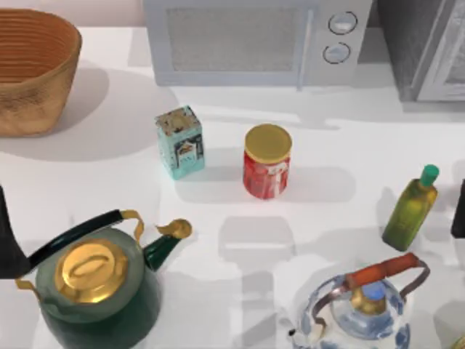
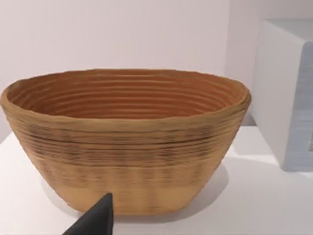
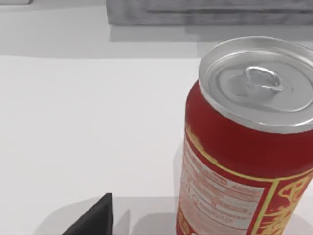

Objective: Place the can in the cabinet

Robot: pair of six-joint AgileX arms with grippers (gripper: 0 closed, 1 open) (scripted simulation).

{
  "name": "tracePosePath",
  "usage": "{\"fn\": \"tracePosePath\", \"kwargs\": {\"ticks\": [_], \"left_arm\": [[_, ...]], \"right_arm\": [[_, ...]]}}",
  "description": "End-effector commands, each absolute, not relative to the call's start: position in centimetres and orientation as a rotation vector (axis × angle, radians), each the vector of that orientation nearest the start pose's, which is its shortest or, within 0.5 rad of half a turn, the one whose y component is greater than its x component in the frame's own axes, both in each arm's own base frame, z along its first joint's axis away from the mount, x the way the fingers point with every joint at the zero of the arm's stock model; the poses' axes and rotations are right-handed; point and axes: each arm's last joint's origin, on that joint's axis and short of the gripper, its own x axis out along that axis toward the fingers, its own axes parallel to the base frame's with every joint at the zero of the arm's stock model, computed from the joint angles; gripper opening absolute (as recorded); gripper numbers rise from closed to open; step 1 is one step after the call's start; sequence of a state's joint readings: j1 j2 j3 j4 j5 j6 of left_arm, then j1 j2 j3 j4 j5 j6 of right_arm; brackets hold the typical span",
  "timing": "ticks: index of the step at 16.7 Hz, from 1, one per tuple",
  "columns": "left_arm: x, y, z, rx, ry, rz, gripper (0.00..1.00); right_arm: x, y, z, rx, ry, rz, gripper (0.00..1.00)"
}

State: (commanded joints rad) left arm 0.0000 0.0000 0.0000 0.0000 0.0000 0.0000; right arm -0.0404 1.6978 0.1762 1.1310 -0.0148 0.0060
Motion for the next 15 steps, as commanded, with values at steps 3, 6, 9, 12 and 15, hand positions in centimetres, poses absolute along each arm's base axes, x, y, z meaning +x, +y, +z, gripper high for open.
{"fn": "tracePosePath", "kwargs": {"ticks": [3,6,9,12,15], "left_arm": [[10.6,-0.1,16.0,0.000,0.000,0.000,1.00],[10.6,-0.1,16.0,0.000,0.000,0.000,1.00],[10.6,-0.1,16.0,0.000,0.000,0.000,1.00],[10.6,-0.1,16.0,0.000,0.000,0.000,1.00],[10.6,-0.1,16.0,0.000,0.000,0.000,1.00]], "right_arm": [[23.1,-1.1,8.0,0.004,0.392,-0.013,1.00],[25.0,-1.4,7.5,0.004,0.393,-0.014,1.00],[26.7,-1.2,6.5,0.004,0.394,-0.011,1.00],[27.6,-0.8,5.8,0.004,0.394,-0.010,1.00],[27.6,-0.8,5.8,0.004,0.394,-0.010,1.00]]}}
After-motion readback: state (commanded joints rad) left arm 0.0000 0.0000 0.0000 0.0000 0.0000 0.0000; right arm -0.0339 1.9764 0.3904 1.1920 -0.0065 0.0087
